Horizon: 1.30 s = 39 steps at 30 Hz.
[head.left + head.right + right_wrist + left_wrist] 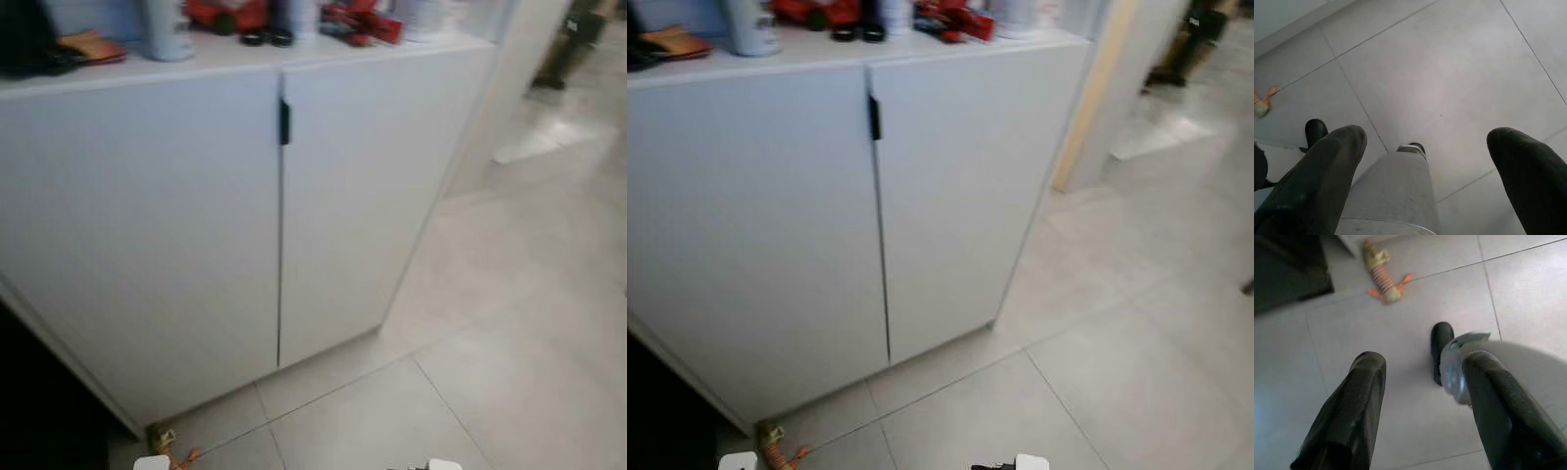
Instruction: Restocking fridge
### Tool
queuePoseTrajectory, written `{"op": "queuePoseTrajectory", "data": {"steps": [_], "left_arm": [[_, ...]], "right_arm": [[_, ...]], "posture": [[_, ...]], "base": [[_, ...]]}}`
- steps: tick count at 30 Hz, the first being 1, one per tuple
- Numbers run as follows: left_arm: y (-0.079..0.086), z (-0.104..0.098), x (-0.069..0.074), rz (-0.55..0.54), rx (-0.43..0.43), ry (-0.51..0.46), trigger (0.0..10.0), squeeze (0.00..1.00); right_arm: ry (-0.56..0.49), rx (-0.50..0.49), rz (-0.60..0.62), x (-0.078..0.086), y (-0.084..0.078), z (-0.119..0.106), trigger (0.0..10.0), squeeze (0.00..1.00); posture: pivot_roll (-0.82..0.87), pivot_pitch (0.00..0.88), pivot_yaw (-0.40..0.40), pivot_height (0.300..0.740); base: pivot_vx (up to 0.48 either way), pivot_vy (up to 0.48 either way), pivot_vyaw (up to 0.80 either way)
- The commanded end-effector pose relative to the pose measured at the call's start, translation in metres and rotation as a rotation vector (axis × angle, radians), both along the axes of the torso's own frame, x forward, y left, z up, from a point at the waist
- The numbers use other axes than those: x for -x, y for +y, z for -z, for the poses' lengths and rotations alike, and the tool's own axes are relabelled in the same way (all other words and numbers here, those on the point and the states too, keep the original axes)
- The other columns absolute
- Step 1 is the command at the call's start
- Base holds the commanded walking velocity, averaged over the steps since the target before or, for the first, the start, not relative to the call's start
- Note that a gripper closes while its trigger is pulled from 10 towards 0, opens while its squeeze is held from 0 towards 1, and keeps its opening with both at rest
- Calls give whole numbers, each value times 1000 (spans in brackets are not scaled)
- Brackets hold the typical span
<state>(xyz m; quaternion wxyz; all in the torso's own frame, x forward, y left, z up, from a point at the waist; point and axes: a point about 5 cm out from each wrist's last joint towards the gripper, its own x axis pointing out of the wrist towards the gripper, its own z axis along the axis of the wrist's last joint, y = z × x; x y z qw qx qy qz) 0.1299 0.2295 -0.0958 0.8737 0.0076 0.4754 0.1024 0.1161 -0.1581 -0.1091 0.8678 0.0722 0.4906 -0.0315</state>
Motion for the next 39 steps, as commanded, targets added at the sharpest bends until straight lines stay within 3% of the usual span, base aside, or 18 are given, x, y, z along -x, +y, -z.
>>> {"op": "queuePoseTrajectory", "data": {"steps": [1,21,39], "left_arm": [[-3,2,4,17,6,15,10000,0],[-3,2,2,-3,5,17,10000,0],[-6,2,0,-8,19,13,10000,0]], "right_arm": [[29,-12,-4,7,3,3,10000,0],[28,-21,-5,5,3,2,10000,0],[27,-28,-4,3,1,1,10000,0]], "posture": [[-135,0,-42,740],[-120,8,-48,740],[-120,15,-62,740]], "base": [[0,0,656],[0,0,646],[0,0,0]]}}
